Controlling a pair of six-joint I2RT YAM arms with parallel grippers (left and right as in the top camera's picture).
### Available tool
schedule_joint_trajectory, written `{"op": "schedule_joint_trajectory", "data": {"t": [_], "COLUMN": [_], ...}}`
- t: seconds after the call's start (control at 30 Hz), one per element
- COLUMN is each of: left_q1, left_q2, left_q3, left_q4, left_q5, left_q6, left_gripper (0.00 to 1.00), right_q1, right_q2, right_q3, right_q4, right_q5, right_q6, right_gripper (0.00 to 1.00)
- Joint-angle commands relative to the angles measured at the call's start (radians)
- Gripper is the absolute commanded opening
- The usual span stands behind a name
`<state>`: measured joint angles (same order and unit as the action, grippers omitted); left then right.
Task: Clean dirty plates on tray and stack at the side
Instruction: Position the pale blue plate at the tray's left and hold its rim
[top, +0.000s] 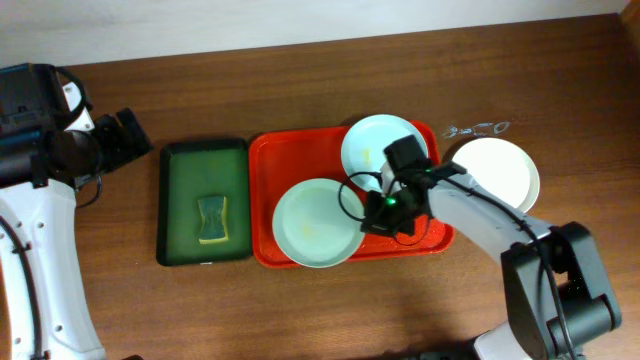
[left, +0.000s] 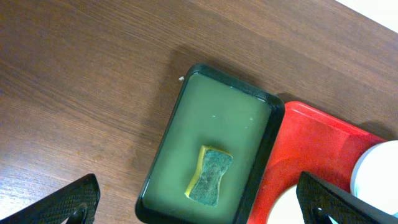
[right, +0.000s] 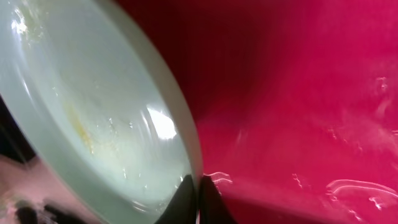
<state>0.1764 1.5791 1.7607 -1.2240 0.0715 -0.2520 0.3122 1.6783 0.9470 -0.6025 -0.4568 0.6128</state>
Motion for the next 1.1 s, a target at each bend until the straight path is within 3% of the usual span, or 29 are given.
{"op": "schedule_joint_trajectory", "data": {"t": [0.0,0.17,0.2,0.23,0.27,0.37,0.53,0.6,0.7,0.77,0.83,0.93,1.07], "left_q1": [0.002,0.002,0.002,0.002,0.002,0.002,0.002,0.002,0.002,0.001,0.002,0.002,0.002], "left_q2": [-0.001,-0.001,-0.001,-0.001,-0.001,-0.001,-0.001,-0.001,-0.001,-0.001,-0.001,-0.001,-0.001], "left_q3": [0.004,0.004,0.004,0.004,0.004,0.004,0.004,0.004,0.004,0.004,0.004,0.004,0.004], "left_q4": [-0.001,-0.001,-0.001,-0.001,-0.001,-0.001,-0.001,-0.001,-0.001,-0.001,-0.001,-0.001,-0.001], "left_q5": [0.004,0.004,0.004,0.003,0.003,0.003,0.004,0.004,0.003,0.003,0.003,0.003,0.004], "left_q6": [-0.01,-0.01,-0.01,-0.01,-0.01,-0.01,-0.01,-0.01,-0.01,-0.01,-0.01,-0.01,-0.01], "left_gripper": [0.99,0.99,0.99,0.99,0.99,0.99,0.99,0.99,0.99,0.99,0.99,0.99,0.99], "right_q1": [0.076,0.119,0.12,0.119,0.119,0.099,0.058,0.058,0.058,0.061,0.069,0.067,0.076], "right_q2": [-0.01,0.002,0.006,0.006,0.005,0.003,0.003,0.003,0.003,0.004,0.013,0.015,0.015], "right_q3": [0.005,0.005,0.005,0.005,0.006,0.093,0.433,0.563,0.614,0.603,0.564,0.431,0.221], "right_q4": [0.073,0.102,0.103,0.103,0.11,0.029,-0.329,-0.441,-0.464,-0.482,-0.482,-0.377,-0.136], "right_q5": [0.137,0.234,0.242,0.245,0.244,0.245,0.291,0.323,0.323,0.323,0.328,0.337,0.331], "right_q6": [0.243,0.245,0.241,0.189,0.101,-0.058,-0.221,-0.276,-0.306,-0.306,-0.291,-0.206,-0.183], "right_gripper": [0.04,0.05,0.1,0.34,0.45,0.61,0.67,0.98,0.99,0.54,0.29,0.36,0.35]}}
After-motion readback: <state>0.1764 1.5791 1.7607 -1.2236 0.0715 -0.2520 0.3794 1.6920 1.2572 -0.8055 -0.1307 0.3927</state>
